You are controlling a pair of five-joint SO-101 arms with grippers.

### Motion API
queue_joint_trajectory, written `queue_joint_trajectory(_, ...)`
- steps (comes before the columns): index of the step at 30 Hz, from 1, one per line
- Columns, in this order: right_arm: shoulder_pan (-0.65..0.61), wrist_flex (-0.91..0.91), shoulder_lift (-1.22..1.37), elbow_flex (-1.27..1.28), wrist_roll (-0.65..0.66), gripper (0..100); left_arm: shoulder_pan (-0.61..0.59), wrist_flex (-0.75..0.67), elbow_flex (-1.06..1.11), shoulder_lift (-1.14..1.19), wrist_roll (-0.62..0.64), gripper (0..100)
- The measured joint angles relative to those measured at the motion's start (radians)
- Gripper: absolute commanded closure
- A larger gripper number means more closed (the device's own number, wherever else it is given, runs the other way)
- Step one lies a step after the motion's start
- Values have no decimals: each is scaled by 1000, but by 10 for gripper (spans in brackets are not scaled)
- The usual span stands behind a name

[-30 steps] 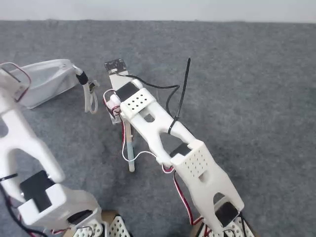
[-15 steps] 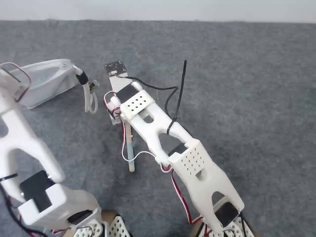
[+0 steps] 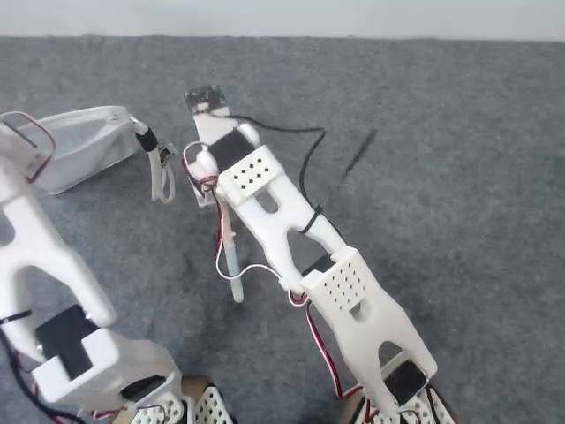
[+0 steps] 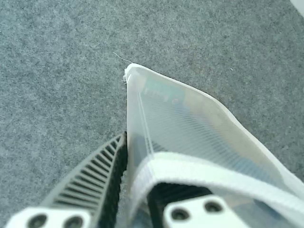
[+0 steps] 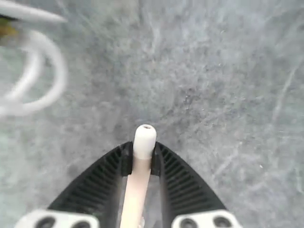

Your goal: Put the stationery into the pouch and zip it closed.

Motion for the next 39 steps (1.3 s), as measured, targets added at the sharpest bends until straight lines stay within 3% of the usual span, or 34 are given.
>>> queue_joint_trajectory(7,0,87,23,-269,0,993,46,0,0,0,0,991)
queue_joint_trajectory(18,3,89,2,-285,0,993,181,21,0,0,-14,991)
queue_joint_trajectory(29,106,91,-147,-285,0,993,339,97,0,0,-34,991)
queue_joint_trajectory(39,123,91,-497,66,0,993,365,112,0,0,-43,991)
